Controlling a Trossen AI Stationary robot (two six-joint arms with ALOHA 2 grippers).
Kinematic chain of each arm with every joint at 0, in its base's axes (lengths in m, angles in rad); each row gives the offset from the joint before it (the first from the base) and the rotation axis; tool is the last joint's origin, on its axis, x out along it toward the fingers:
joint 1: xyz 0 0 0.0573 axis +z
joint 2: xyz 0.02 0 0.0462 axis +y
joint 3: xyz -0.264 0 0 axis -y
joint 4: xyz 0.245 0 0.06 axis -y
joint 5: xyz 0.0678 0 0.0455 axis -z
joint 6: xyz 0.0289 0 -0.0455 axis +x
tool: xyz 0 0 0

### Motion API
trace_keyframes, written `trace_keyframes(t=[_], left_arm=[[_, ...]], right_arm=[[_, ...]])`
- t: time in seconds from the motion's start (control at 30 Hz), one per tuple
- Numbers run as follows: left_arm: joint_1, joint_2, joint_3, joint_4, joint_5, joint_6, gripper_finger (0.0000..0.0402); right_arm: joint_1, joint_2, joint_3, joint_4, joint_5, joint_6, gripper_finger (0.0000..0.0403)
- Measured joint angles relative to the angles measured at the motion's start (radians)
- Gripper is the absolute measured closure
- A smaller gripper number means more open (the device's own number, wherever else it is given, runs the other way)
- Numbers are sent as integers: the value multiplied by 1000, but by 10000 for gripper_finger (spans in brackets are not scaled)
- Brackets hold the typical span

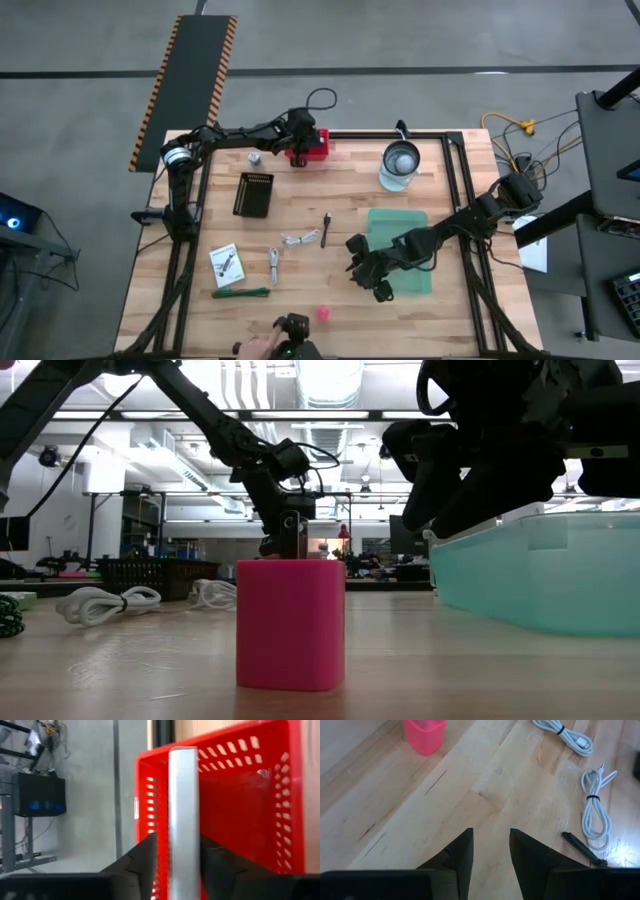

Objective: Pick and place items into bin
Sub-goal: Put the bottom card reader box into the red bin, then put the card reader box into the red bin

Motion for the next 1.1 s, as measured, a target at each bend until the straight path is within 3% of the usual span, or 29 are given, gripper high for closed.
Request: trace_keyframes(t=[0.2,0.33,0.67,1.1], left_arm=[[-9,0,0,-1,2,-2,204],[-26,-1,5,-15,2,-3,179],[-53,-24,28,-138,2,-29,176],[-140,-153,24,-255,0,-63,176]], right_arm=[[0,0,0,-2,0,0,289],[0,0,0,-2,0,0,285],[0,0,0,-2,0,0,291],[0,0,0,-10,1,0,289]])
